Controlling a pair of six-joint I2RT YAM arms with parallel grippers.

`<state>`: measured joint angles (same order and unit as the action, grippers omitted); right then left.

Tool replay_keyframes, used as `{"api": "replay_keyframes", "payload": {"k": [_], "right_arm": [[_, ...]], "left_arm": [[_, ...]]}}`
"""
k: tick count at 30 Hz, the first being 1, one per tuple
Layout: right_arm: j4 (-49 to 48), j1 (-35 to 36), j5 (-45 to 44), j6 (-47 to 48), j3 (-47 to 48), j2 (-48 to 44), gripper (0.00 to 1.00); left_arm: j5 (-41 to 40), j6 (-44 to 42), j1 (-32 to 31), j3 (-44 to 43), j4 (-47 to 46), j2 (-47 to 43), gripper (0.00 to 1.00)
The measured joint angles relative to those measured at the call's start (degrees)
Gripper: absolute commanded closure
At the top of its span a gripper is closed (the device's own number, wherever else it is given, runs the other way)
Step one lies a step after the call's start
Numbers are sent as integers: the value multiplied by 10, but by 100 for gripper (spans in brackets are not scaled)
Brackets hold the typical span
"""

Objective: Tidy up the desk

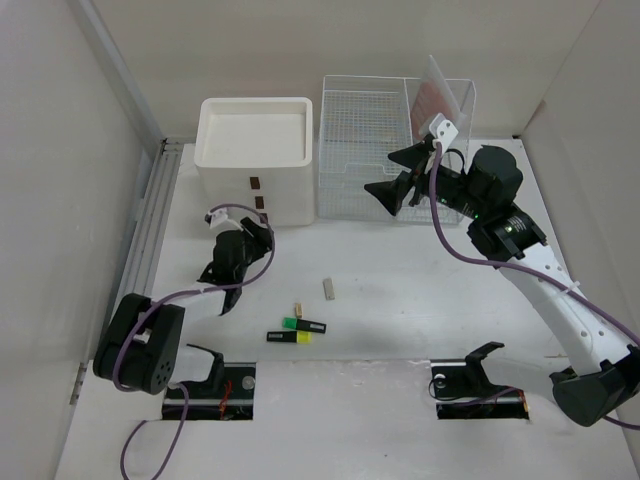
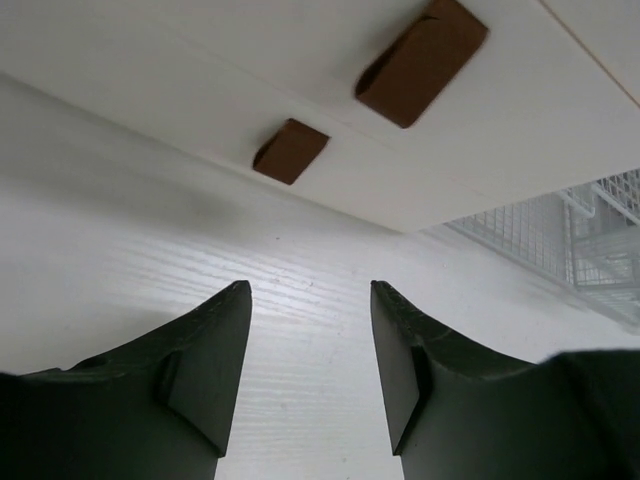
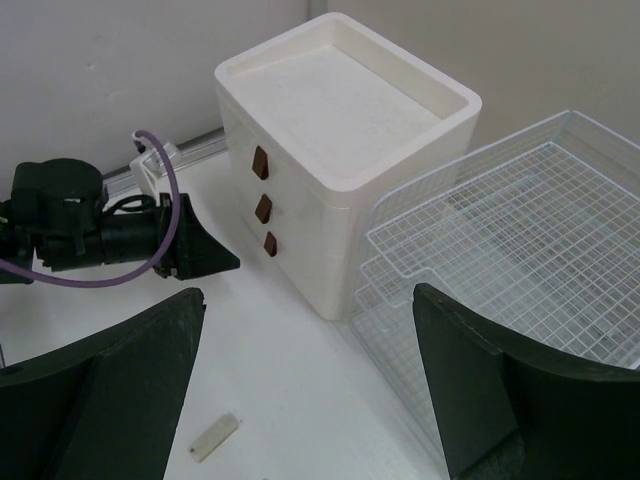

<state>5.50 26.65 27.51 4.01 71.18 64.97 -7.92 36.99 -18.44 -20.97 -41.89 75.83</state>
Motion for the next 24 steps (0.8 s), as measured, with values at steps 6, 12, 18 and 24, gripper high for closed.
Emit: {"api": "replay_keyframes", "payload": {"k": [6,12,18,24], "right_arm": [[0,0,4,-5,0,0,10],[-6,0,9,-7,-3,0,10],[-20,0,18,-8,-19,0,10],[-30,0,25,-8,-23,0,10]], "left_arm": [[58,23,58,37,-53,-7,53],[100,26,82,37,-125,34,53],[139,49,96,43,-220,111,53],[163,71,96,50,-287,179,52]]}}
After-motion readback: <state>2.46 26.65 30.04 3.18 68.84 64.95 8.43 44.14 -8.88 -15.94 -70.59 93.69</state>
